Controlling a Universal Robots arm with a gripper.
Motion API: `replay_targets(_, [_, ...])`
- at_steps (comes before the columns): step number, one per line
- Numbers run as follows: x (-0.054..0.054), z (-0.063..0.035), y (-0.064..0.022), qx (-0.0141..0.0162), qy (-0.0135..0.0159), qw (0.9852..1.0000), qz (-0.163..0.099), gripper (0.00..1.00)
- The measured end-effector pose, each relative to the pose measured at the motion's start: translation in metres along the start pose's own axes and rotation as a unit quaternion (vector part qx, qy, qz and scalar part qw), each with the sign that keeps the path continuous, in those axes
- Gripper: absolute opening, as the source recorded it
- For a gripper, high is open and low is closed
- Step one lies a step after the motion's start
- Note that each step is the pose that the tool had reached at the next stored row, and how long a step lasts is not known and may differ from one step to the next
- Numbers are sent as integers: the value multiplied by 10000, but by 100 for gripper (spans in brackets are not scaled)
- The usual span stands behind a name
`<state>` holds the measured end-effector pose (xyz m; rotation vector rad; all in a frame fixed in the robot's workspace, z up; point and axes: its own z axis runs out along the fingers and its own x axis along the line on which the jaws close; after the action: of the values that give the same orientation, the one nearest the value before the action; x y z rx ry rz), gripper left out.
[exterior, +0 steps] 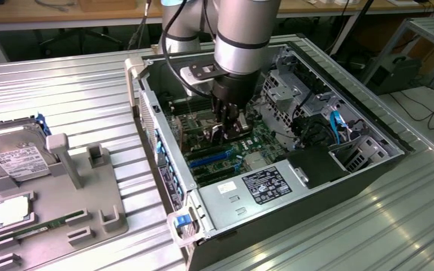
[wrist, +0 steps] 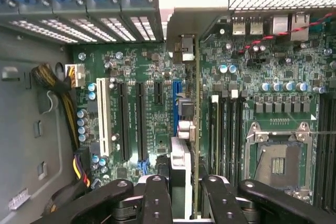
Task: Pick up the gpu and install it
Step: 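Insert the gpu into the slot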
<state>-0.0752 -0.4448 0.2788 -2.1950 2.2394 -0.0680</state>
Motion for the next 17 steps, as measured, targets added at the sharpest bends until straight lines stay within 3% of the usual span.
replay_targets(5, [62,26,8,0,-21,10000,1,28])
replay_targets(17, [60,153,80,12,-21,10000,-13,28])
